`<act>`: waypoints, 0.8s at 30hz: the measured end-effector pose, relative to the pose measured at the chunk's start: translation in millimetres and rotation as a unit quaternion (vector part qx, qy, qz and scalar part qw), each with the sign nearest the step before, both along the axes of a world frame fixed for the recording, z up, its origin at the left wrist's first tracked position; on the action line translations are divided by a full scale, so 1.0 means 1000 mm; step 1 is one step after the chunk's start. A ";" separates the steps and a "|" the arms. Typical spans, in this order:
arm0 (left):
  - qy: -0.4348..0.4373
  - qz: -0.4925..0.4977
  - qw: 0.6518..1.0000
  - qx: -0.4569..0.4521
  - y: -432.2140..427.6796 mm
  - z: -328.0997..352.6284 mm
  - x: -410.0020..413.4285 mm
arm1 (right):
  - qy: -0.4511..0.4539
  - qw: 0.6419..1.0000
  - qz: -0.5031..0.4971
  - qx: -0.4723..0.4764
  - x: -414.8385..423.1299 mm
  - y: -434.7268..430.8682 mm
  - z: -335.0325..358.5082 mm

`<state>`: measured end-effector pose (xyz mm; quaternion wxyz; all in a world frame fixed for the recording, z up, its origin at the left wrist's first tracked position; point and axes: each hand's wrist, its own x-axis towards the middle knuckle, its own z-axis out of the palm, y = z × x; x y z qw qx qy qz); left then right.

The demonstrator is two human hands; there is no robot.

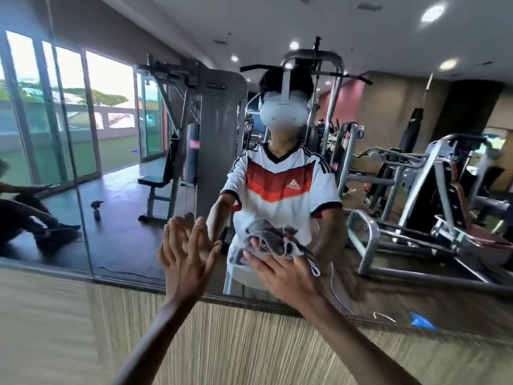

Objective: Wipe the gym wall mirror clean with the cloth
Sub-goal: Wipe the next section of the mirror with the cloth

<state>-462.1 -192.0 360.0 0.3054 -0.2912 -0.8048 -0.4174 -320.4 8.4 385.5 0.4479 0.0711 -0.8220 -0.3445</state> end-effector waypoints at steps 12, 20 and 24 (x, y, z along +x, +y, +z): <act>-0.026 0.021 0.999 -0.011 -0.035 0.002 -0.017 | 0.163 0.978 0.001 -0.127 -0.052 -0.056 0.088; -0.052 0.056 0.996 -0.039 -0.062 -0.002 -0.042 | 0.008 0.999 0.035 0.000 -0.024 -0.050 0.052; -0.073 0.061 0.995 -0.029 -0.063 0.004 -0.037 | 0.123 0.983 0.021 -0.135 -0.046 -0.064 0.092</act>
